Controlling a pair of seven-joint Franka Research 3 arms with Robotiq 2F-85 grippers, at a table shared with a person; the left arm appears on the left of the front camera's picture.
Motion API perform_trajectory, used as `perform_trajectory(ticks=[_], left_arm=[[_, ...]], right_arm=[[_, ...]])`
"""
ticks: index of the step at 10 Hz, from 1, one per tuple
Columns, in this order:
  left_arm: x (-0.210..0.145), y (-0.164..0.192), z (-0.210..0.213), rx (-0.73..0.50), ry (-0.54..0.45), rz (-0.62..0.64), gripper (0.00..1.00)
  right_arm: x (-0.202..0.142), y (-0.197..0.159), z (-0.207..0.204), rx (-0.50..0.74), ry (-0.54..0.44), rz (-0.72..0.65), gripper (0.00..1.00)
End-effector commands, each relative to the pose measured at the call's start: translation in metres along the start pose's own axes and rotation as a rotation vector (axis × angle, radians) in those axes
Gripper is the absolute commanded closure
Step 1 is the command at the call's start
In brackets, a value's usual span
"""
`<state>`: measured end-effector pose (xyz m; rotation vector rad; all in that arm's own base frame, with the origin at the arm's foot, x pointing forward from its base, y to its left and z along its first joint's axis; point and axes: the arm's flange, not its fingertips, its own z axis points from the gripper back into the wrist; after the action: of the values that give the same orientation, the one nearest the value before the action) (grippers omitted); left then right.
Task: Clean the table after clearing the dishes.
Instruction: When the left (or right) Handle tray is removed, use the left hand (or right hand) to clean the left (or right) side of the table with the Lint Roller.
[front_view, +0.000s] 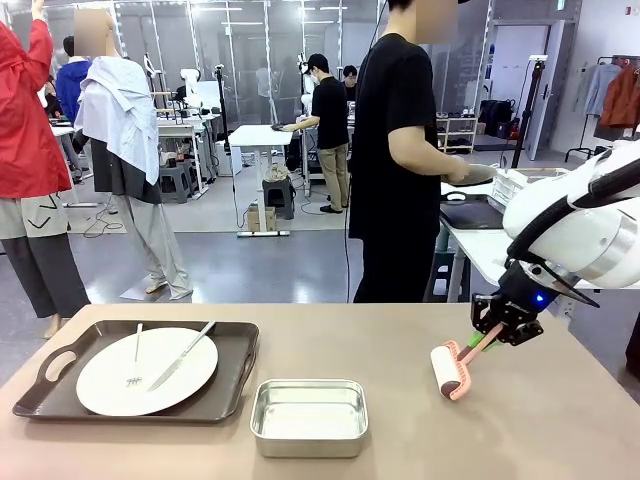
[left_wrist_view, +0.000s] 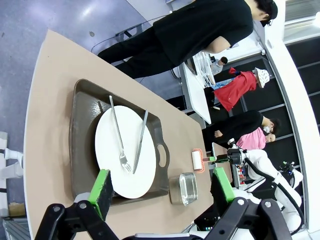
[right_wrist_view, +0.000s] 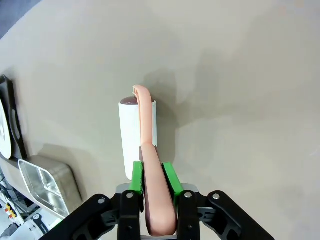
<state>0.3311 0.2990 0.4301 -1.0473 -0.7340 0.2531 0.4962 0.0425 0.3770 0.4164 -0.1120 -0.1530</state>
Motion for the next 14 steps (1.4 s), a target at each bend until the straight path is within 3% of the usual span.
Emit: perform_trajectory(ticks=[1,7,9,11,14], left_arm=[[0.003,-0.002,0.003,-0.017,-0.005,-0.003,0.0],[0.003,-0.002,0.003,-0.017,-0.005,-0.003,0.0],[0.003,-0.002,0.003,-0.017,-0.005,-0.003,0.0],[0.003,-0.002,0.003,-0.017,-0.005,-0.003,0.0],[0.003,-0.002,0.003,-0.017,-0.005,-0.003,0.0]], right_arm=[[-0.001,0.005,-0.001,-0.002,0.0,0.014,0.78],[0.001,0.007,0.005,0.014,-0.003,0.007,0.78],[0.001,-0.023,-0.009,0.117,0.031,0.041,0.78],[-0.001,-0.05,-0.018,0.135,0.012,0.062,0.78],[-0.006,-0.105,-0.014,0.014,-0.05,0.006,0.78]])
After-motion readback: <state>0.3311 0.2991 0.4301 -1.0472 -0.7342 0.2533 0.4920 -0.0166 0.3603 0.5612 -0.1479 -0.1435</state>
